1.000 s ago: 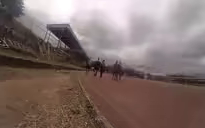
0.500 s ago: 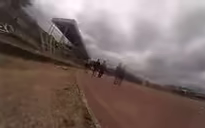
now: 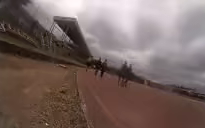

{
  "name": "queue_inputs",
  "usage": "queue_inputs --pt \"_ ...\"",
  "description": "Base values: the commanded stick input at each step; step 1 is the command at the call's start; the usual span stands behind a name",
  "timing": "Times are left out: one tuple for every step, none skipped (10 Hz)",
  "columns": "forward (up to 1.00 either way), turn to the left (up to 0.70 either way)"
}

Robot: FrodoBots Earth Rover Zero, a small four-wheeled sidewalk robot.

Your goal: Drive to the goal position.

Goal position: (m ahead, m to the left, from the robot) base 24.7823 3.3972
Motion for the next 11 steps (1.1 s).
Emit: queue_inputs --pt "0.7 -0.27" --pt "0.7 -0.27" --pt "0.7 -0.27" --pt "0.7 -0.27" --pt "0.7 -0.27" --pt "0.7 -0.27" --pt "0.7 -0.27" --pt "0.7 -0.27" --pt "0.7 0.0" --pt "0.7 0.0" --pt "0.7 0.0"
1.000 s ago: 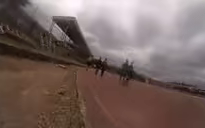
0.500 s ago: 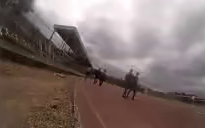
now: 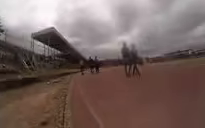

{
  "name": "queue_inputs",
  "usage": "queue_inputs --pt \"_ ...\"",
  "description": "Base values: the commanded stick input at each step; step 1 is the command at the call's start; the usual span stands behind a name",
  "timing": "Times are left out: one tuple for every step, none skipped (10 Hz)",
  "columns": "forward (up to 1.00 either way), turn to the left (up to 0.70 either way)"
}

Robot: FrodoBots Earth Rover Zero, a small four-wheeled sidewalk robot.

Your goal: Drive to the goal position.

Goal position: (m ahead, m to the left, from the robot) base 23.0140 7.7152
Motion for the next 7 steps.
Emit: queue_inputs --pt "0.7 0.0" --pt "0.7 0.0" --pt "0.7 0.0" --pt "0.7 0.0" --pt "0.7 0.0" --pt "0.7 0.0" --pt "0.7 0.0"
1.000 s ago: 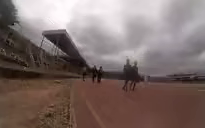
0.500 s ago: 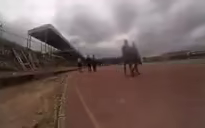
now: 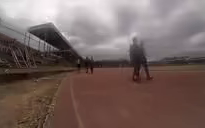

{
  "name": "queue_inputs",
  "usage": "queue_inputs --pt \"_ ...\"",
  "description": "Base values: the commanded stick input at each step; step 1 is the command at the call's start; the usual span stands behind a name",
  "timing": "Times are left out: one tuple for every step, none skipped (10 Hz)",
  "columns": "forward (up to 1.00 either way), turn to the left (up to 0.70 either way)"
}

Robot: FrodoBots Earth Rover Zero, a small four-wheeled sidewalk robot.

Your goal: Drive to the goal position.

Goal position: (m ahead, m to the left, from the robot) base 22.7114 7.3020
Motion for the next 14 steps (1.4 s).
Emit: queue_inputs --pt "0.7 0.0" --pt "0.7 0.0" --pt "0.7 0.24" --pt "0.7 0.1" --pt "0.7 0.0" --pt "0.7 0.0" --pt "0.7 0.0" --pt "0.7 0.0" --pt "0.7 0.13" --pt "0.7 0.27" --pt "0.7 0.27" --pt "0.7 0.0" --pt "0.7 0.0" --pt "0.7 0.27"
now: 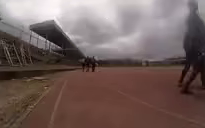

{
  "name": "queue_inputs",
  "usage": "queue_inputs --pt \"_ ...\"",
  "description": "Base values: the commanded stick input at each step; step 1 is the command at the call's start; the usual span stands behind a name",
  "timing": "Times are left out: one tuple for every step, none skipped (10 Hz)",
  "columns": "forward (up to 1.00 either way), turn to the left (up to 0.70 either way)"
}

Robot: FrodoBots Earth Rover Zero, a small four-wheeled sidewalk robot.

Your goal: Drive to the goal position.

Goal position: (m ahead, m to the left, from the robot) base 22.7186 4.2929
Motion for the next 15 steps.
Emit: queue_inputs --pt "0.7 0.27" --pt "0.7 0.27" --pt "0.7 0.27" --pt "0.7 0.0" --pt "0.7 0.0" --pt "0.7 0.0" --pt "0.7 0.0" --pt "0.7 0.0" --pt "0.7 0.0" --pt "0.7 0.0" --pt "0.7 0.0" --pt "0.7 0.0" --pt "0.7 0.0" --pt "0.7 0.0" --pt "0.7 0.0"
